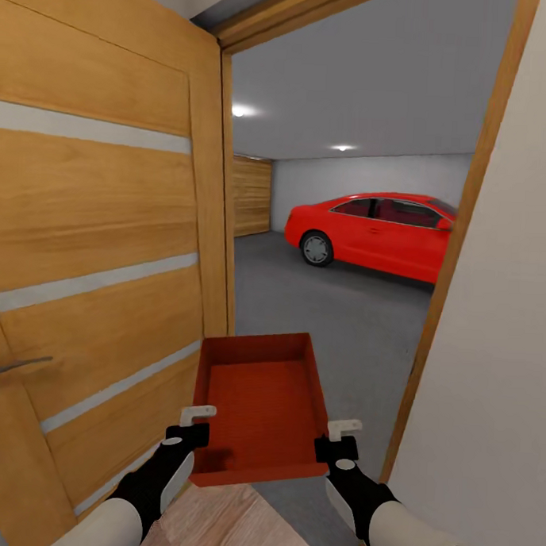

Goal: Move the two storage containers from the living room to the garage. In the garage, place one container on the floor and stack the other container on top of it (either order is fine).

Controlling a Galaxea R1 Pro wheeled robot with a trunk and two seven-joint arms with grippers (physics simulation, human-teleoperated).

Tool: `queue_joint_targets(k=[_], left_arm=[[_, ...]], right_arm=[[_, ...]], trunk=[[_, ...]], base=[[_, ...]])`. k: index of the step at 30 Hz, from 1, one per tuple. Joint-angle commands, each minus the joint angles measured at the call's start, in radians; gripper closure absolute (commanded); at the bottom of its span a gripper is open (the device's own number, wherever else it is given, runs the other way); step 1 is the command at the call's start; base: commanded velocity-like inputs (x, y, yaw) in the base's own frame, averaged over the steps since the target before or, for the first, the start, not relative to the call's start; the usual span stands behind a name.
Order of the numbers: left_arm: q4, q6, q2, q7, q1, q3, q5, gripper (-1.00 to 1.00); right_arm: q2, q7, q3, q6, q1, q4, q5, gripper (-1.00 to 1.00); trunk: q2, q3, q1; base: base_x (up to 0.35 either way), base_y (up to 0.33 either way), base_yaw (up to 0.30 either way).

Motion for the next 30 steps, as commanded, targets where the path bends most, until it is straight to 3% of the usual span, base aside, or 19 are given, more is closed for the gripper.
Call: queue_joint_targets(k=[1,30], left_arm=[[-0.006,0.007,0.0,0.021,-0.002,0.011,0.048,1.0],[-0.006,0.007,-0.001,0.021,-0.001,0.011,0.048,1.0]], right_arm=[[0.055,0.001,-0.021,-0.006,-0.001,0.003,-0.013,1.0],[0.055,-0.001,-0.021,-0.007,-0.001,0.019,-0.013,1.0]], trunk=[[-0.001,-0.002,0.001],[-0.001,-0.002,0.001]], base=[[0.204,0.262,-0.019],[0.204,0.262,-0.266]])
